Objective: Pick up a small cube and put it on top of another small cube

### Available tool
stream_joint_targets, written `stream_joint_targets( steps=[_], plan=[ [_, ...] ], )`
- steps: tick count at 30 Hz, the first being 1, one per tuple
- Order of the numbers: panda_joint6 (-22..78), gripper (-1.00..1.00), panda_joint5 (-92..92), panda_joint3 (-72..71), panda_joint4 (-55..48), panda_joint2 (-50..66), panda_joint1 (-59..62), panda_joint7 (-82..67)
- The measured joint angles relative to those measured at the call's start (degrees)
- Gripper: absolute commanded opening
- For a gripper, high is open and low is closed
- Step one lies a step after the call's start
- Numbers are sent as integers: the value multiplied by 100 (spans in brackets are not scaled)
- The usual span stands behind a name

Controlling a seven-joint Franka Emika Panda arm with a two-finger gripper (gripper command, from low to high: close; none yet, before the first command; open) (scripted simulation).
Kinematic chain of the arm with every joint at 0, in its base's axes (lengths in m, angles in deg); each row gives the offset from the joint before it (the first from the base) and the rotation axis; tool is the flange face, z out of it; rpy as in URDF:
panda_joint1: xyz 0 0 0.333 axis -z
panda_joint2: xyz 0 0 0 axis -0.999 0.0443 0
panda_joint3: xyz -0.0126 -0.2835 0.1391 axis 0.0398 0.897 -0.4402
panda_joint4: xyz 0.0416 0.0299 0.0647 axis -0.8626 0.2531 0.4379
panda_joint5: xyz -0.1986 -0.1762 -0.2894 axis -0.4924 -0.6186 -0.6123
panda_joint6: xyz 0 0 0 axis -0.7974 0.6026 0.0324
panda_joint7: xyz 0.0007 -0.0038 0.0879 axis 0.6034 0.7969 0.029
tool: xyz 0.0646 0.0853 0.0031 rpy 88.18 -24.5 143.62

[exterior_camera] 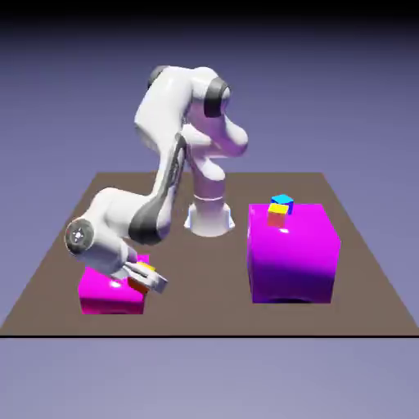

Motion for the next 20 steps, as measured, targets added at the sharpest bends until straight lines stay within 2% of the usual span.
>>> stream_joint_targets(
  steps=[13, 17, 18, 20],
  plan=[
    [479, -100, 1047, 2420, 655, -758, 93, -356],
    [-357, -100, 1245, 2306, 1484, -692, -89, -500],
    [-420, 100, 1260, 2298, 1547, -687, -103, -511],
    [-420, 100, 1246, 2297, 1547, -687, -103, -510]
  ],
)
